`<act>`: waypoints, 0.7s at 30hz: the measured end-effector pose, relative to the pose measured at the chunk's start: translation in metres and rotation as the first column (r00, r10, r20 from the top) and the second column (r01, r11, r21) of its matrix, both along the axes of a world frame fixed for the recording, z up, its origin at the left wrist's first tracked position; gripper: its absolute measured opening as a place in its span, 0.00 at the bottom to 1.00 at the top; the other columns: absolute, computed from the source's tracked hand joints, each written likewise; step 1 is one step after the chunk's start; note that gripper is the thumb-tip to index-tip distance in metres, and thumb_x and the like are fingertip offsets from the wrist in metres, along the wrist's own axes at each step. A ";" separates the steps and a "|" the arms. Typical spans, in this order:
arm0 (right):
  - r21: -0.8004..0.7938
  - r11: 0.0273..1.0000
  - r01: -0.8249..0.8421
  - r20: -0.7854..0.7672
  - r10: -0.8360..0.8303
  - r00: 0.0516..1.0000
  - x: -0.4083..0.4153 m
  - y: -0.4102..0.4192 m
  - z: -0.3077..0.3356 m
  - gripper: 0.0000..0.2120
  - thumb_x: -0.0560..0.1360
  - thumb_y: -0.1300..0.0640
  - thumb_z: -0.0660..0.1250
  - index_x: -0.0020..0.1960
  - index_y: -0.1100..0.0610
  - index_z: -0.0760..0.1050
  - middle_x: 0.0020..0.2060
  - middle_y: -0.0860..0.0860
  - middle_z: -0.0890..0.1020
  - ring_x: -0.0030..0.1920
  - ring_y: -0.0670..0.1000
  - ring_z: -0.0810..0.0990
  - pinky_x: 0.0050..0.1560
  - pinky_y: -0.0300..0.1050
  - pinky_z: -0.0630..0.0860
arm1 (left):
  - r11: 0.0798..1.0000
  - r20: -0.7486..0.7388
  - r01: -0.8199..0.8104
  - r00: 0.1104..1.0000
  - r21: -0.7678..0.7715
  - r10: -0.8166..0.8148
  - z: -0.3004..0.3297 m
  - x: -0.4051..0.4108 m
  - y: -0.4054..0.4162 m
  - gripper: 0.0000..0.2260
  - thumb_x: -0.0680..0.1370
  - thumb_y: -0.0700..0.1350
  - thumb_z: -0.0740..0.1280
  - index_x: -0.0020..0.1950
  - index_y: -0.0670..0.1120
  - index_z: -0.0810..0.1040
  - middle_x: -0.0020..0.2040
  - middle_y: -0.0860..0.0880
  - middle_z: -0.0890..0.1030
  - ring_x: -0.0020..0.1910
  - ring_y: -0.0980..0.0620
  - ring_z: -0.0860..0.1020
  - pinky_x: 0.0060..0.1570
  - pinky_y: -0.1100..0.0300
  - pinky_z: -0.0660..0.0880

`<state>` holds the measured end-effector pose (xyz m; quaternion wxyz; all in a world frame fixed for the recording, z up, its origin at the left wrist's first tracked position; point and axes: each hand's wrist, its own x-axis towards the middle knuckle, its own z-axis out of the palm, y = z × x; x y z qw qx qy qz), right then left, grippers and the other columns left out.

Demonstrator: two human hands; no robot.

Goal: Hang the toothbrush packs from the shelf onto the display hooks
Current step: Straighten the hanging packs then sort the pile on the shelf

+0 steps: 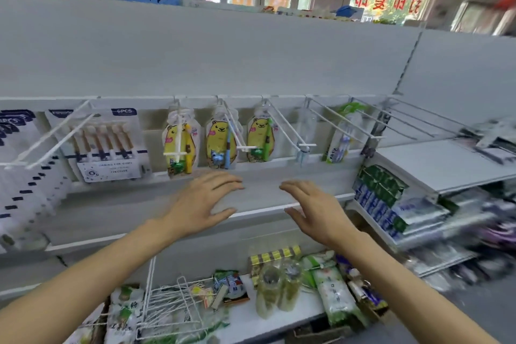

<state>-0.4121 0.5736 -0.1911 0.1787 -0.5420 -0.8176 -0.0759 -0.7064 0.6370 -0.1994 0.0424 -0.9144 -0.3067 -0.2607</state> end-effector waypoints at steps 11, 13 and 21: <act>0.070 0.993 0.093 -0.060 -0.089 0.994 0.185 -0.057 0.000 0.25 0.76 0.44 0.66 0.70 0.53 0.73 0.66 0.49 0.78 0.65 0.52 0.76 0.64 0.49 0.75 | 0.991 -0.005 0.130 0.992 0.040 -0.130 0.004 0.200 -0.026 0.22 0.78 0.61 0.65 0.68 0.53 0.75 0.68 0.55 0.76 0.69 0.55 0.72 0.69 0.58 0.68; 0.067 0.993 0.097 -0.057 -0.093 0.994 0.227 -0.062 0.000 0.26 0.76 0.42 0.63 0.69 0.54 0.73 0.65 0.49 0.78 0.65 0.52 0.76 0.66 0.48 0.74 | 0.991 0.000 0.125 0.992 0.039 -0.125 0.004 0.242 -0.031 0.22 0.78 0.61 0.65 0.68 0.54 0.75 0.67 0.55 0.76 0.68 0.56 0.72 0.69 0.62 0.66; 0.032 0.995 0.095 -0.008 -0.095 0.995 0.387 -0.072 0.002 0.27 0.77 0.40 0.65 0.72 0.50 0.69 0.69 0.45 0.74 0.69 0.48 0.72 0.67 0.45 0.71 | 0.991 0.025 0.131 0.991 -0.010 -0.131 0.006 0.403 -0.037 0.22 0.78 0.61 0.65 0.69 0.55 0.74 0.68 0.57 0.75 0.68 0.58 0.71 0.67 0.61 0.70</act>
